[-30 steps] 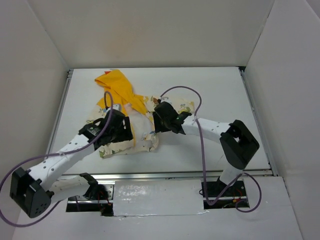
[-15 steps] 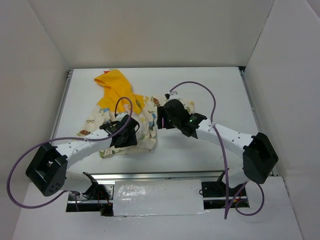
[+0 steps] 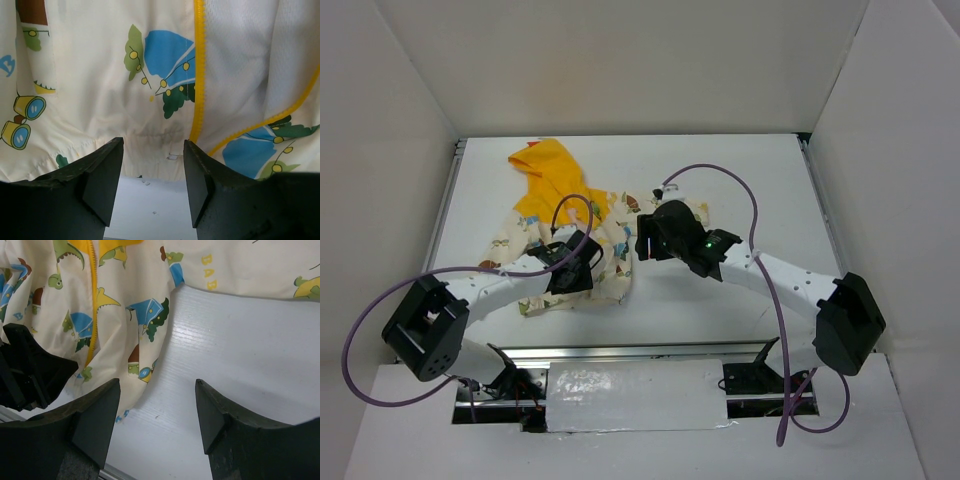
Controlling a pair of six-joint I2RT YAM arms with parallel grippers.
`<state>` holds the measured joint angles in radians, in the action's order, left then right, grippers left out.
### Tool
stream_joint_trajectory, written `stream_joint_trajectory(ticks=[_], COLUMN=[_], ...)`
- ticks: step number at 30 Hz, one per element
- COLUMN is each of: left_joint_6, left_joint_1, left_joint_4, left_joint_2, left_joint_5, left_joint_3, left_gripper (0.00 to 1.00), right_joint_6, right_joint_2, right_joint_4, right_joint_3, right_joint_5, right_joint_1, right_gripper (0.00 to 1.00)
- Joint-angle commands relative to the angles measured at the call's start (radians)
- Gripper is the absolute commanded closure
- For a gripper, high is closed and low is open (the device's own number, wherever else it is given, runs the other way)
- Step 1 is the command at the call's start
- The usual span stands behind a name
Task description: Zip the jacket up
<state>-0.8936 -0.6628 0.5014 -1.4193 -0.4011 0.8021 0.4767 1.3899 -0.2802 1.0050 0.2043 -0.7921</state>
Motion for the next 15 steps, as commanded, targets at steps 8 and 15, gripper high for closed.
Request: stream_joint_trajectory(ticks=[8, 15], left_joint_6=[0.018, 0.021], left_joint_1=[0.008, 0.031], left_joint_4=[-0.090, -0.118], left_joint_2=[-0.059, -0.063], left_joint_5=[-0.016, -0.002], left_joint_3=[-0.020, -0.040], left_gripper=[0.36, 0.69], right_joint_6=[-0.021, -0.024], right_joint_2=[-0.034, -0.049], right_joint_4=[0.019, 0.013], right_joint_3=[-0.012, -0.013], right_joint_5=[-0.017, -0.025], right_joint_1=[-0.001, -0.002], right_gripper=[0.32, 0.32])
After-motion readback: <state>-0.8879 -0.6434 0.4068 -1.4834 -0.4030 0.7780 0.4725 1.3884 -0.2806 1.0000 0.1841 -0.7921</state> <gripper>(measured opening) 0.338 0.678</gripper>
